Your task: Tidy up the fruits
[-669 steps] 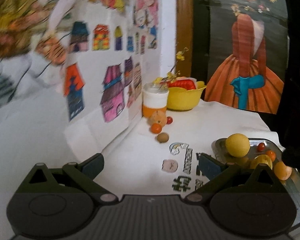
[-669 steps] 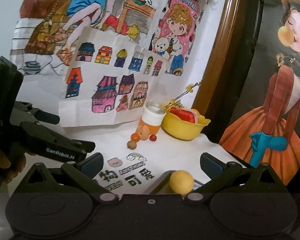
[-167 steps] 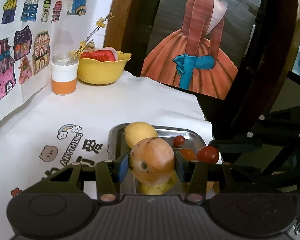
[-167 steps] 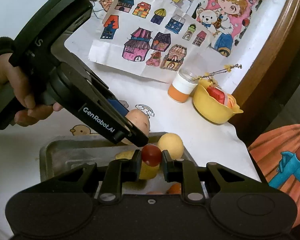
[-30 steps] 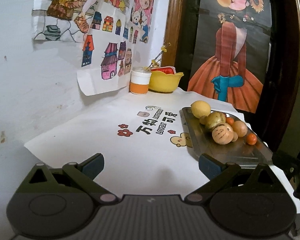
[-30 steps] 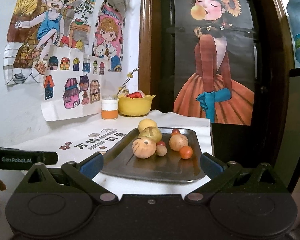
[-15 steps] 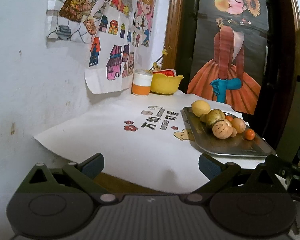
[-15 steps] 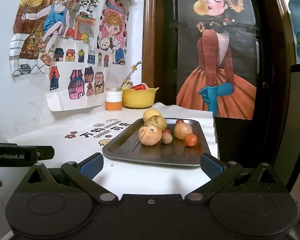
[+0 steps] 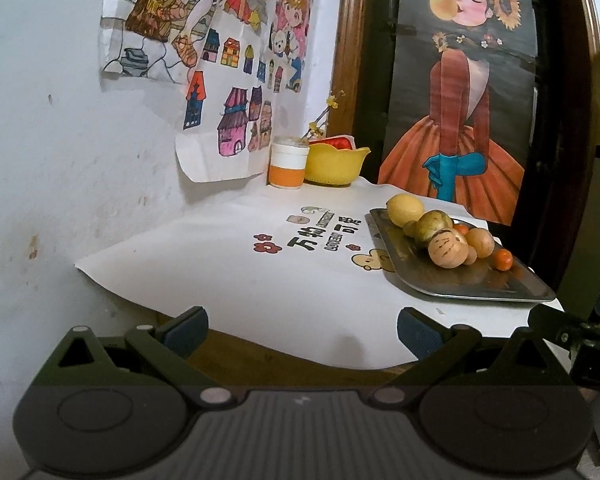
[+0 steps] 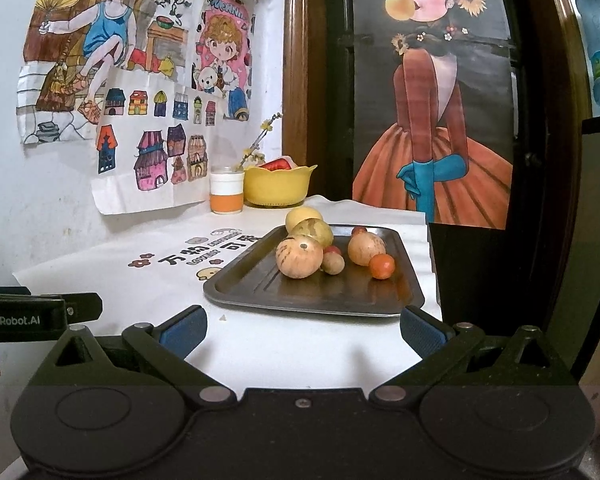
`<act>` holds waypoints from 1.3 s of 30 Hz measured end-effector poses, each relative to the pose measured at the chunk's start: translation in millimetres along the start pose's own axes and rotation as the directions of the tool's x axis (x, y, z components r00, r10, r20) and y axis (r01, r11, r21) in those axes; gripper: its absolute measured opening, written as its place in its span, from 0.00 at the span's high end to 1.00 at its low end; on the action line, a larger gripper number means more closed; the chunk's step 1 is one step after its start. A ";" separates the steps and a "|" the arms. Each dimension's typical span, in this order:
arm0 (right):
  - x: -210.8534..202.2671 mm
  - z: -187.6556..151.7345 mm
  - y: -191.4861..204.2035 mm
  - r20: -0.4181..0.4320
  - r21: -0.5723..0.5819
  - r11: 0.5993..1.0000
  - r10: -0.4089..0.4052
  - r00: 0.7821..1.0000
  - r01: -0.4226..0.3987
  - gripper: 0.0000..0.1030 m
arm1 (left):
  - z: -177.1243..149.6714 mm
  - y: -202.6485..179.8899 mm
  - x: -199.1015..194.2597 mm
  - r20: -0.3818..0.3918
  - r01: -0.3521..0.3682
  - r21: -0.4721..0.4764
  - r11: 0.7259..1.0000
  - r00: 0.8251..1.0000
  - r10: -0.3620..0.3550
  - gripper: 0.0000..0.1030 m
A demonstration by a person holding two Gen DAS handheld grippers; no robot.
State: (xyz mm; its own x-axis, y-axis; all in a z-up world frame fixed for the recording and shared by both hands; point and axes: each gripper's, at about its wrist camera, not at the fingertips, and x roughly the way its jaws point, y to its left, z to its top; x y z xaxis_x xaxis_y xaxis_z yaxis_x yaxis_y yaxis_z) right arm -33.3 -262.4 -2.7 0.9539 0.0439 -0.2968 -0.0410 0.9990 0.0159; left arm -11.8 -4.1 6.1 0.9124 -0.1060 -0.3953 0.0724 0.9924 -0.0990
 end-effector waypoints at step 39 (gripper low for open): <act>3.5 -4.2 2.3 -0.020 -0.010 1.000 0.006 1.000 -0.006 0.01 | -4.8 3.3 3.0 -0.027 0.001 -0.010 1.000 1.000 -0.001 0.00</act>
State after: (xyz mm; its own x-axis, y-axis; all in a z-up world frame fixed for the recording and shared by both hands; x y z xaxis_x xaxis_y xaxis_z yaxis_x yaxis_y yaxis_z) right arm -31.2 -259.9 -7.7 0.9476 0.0499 -0.3156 -0.0497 0.9987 0.0085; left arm -10.7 -1.5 0.2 0.9010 -0.1086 -0.4200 0.0688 0.9917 -0.1088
